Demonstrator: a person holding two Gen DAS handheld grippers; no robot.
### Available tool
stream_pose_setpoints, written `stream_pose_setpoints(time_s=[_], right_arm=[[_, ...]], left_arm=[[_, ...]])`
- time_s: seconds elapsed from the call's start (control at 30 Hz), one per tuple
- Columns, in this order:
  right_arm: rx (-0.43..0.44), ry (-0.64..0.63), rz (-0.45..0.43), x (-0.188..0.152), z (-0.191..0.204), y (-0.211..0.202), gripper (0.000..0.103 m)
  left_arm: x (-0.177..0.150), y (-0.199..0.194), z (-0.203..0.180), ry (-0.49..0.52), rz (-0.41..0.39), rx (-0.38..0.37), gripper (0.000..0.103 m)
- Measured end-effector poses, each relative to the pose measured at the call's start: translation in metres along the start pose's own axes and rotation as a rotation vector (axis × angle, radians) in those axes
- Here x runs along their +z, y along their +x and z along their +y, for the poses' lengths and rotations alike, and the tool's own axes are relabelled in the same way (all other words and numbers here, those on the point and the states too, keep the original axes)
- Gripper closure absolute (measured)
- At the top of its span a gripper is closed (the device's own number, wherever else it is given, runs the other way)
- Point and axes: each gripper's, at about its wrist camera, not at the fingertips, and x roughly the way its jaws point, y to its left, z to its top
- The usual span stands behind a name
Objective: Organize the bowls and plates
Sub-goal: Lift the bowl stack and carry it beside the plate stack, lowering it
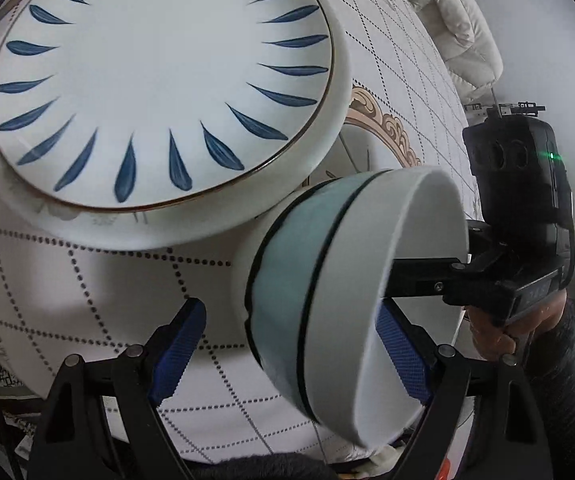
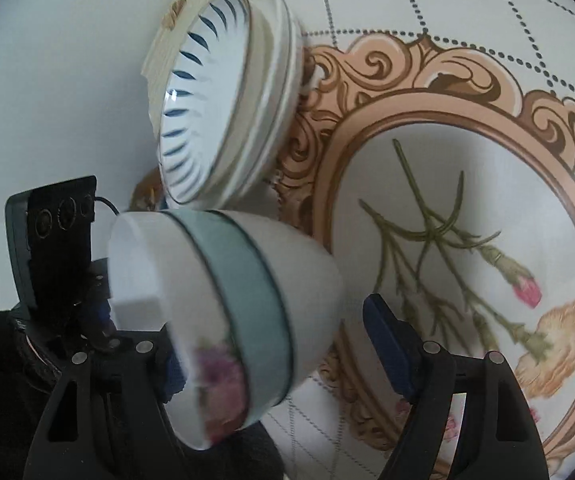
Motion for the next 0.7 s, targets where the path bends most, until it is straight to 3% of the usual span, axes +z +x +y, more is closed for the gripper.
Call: stream_pose_setpoints(time_s=[0.07, 0.1, 0.33, 0.53, 0.7], right_arm=[[0.018, 0.003, 0.014, 0.001, -0.004, 0.003, 0.028], [0.044, -0.002, 0.026, 0.002, -0.004, 0.006, 0.031], [0.073, 0.003, 0.029, 0.002, -0.008, 0.007, 0.034], [0.102, 0.017, 0.019, 0.003, -0.001, 0.011, 0.034], [0.106, 0.034, 0.0, -0.004, 0.008, 0.005, 0.034]], left_arm=[[0.002, 0.004, 0.001, 0.005, 0.0, -0.01, 0.03], [0.002, 0.006, 0.001, 0.007, 0.002, -0.032, 0.032], [0.0, 0.003, 0.003, 0.015, -0.027, -0.024, 0.031], [-0.002, -0.003, -0.009, 0.073, -0.063, 0.051, 0.031], [-0.003, -0.004, -0.009, 0.071, -0.063, 0.053, 0.031]])
